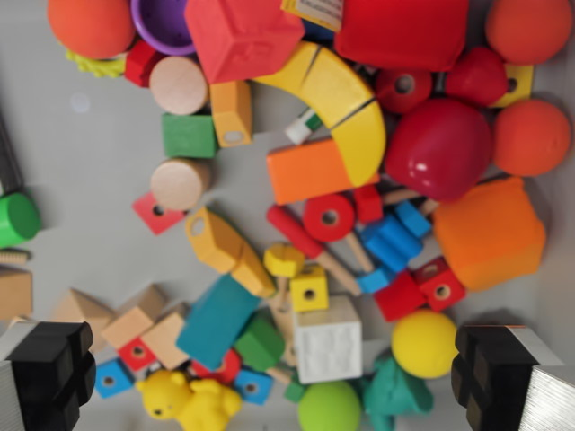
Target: Pick an object from the bin
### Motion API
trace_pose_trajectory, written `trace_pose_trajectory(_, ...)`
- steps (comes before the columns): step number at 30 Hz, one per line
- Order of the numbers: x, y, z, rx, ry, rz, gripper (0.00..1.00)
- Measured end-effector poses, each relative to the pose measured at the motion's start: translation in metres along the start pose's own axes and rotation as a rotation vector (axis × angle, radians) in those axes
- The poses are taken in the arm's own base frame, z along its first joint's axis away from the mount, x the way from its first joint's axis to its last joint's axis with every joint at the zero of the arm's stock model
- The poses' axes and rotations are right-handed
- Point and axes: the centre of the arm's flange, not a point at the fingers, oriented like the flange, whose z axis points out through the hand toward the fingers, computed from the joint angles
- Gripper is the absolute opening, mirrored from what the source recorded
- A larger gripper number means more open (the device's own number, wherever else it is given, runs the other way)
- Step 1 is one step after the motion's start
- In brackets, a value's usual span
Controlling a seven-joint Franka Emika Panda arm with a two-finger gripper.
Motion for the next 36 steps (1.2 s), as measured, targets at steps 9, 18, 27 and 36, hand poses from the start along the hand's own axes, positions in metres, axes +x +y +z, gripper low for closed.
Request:
trace_pose_trajectory(9, -0.007, -0.005, 0.019, 0.0, 0.001, 0.027, 1.0)
trace_pose_trajectory(18, -0.017, -0.012, 0.044, -0.001, 0.001, 0.061, 1.0)
trace_pose_trajectory(27, -0.028, -0.019, 0.072, 0.0, 0.003, 0.102, 1.0)
trace_pose_trajectory(36, -0.04, -0.028, 0.104, 0.0, 0.005, 0.147, 1.0)
